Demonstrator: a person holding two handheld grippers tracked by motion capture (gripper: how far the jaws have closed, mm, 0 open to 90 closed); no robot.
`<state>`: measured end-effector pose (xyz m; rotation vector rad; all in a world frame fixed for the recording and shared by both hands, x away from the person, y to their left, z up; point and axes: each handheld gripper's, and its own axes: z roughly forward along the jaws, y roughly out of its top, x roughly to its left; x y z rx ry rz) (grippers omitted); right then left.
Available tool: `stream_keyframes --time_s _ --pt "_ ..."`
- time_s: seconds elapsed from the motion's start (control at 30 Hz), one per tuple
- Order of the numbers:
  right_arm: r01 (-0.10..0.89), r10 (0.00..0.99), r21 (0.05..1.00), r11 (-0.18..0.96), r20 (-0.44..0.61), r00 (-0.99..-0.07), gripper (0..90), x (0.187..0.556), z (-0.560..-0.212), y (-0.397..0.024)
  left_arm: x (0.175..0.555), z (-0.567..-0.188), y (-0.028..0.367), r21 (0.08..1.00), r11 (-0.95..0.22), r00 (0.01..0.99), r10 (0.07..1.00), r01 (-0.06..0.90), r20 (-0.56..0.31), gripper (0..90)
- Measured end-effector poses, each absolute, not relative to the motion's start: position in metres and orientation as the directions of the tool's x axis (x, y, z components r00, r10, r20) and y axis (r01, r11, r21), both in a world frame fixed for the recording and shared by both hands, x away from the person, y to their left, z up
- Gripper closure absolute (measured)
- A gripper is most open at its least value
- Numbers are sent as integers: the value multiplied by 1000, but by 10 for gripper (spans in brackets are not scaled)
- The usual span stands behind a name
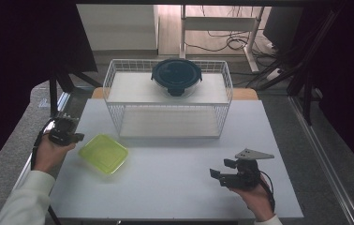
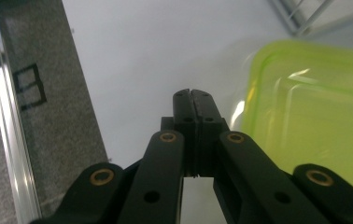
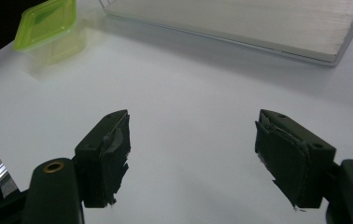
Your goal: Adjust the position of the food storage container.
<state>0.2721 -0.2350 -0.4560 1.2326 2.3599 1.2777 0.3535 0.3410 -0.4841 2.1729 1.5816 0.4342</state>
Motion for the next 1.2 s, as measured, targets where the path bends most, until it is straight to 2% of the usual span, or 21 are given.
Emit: stream_keyframes --time_s 0.33,0.57,1.2 --pt "581 744 763 285 206 -636 263 272 -456 -233 344 -494 337 425 -326 358 934 845 6 900" --pt "582 748 764 278 208 -630 264 272 -456 -234 338 -492 325 402 -352 392 920 845 -20 900" --pt "587 748 765 264 221 -625 264 272 -455 -235 302 -494 286 399 -378 454 884 836 -113 900"
